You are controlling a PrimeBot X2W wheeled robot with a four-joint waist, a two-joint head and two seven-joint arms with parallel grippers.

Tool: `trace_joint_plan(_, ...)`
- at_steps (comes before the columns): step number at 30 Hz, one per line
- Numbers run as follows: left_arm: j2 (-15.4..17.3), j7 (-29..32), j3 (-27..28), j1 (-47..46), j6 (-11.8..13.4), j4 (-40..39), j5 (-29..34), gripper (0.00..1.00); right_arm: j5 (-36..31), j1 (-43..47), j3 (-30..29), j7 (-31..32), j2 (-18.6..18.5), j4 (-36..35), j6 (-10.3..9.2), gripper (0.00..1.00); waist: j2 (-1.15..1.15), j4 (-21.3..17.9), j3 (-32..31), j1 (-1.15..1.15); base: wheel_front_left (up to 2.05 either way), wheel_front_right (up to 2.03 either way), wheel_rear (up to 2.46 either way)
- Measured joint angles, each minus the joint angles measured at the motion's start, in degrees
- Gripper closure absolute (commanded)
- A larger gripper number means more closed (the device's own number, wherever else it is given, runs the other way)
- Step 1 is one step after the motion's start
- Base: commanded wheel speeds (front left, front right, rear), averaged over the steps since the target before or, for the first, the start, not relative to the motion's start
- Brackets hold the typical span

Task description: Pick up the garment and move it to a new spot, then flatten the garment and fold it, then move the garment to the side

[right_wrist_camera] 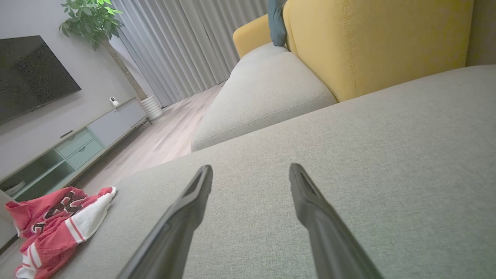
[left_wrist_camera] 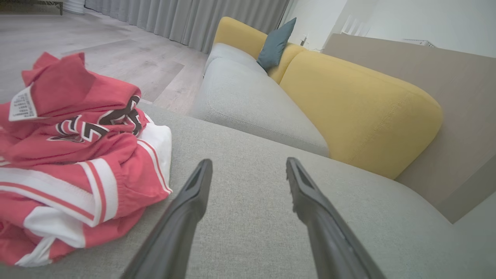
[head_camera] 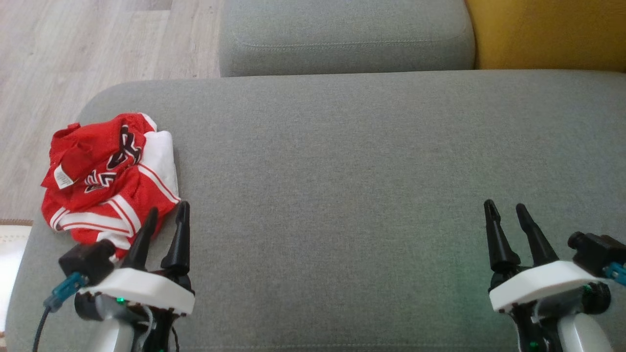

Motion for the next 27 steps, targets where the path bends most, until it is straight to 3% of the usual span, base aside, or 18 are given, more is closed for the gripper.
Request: trace_joint_plan(27, 0.67, -4.21, -2.07, 0.03, -0.01, 2.16, 16.12, 0.0, -16.07, 3.03, -1.11, -0.94, 1.36, -2.13, 0.01, 0.0, 0.0, 0.62, -0.37, 0.0, 0.0, 0.0, 0.0)
